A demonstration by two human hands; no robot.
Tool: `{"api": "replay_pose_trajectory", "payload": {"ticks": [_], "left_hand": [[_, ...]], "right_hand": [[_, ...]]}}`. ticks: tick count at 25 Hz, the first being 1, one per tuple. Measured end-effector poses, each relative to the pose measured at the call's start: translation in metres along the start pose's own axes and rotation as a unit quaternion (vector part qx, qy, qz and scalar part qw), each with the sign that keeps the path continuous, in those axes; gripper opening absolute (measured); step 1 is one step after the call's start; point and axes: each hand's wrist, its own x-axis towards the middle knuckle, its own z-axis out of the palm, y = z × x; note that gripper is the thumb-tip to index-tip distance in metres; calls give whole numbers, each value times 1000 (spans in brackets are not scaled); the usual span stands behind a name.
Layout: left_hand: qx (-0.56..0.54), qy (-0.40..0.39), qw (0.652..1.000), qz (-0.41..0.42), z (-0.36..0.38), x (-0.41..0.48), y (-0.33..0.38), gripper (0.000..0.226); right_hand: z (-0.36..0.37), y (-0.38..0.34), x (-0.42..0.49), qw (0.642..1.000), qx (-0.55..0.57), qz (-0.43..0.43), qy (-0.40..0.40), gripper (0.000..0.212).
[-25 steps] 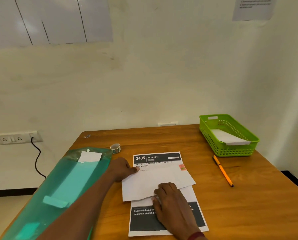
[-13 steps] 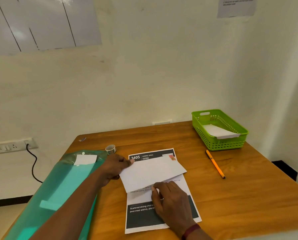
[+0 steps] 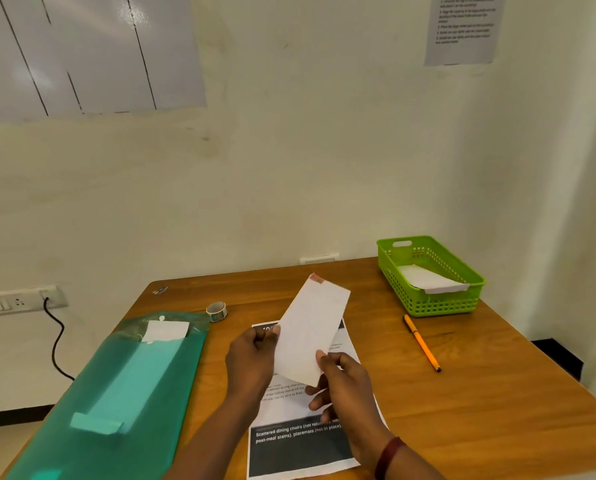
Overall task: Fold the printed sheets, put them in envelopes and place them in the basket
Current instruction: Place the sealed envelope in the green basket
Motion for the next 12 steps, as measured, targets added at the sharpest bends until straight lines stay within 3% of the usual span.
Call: {"api": "replay_pose_trajectory", "payload": {"ticks": [3,6,9,12], "left_hand": [[-38,-30,998,31,18,-8,15,14],[-118,-144,982,-20,31,-5,33,14],[-177,-234,955,-50,52,-3,53,25],[-189,-249,949,-53,86,-1,73,31]], "right_hand": [[-19,-16,4,999,-4,-32,41,11],[-51,-33,16,989,-76,-95,78,11],[-89,-49,34,969,-156,-148,119,12],[-124,-63,51,932,-258,-198,157,15]]}}
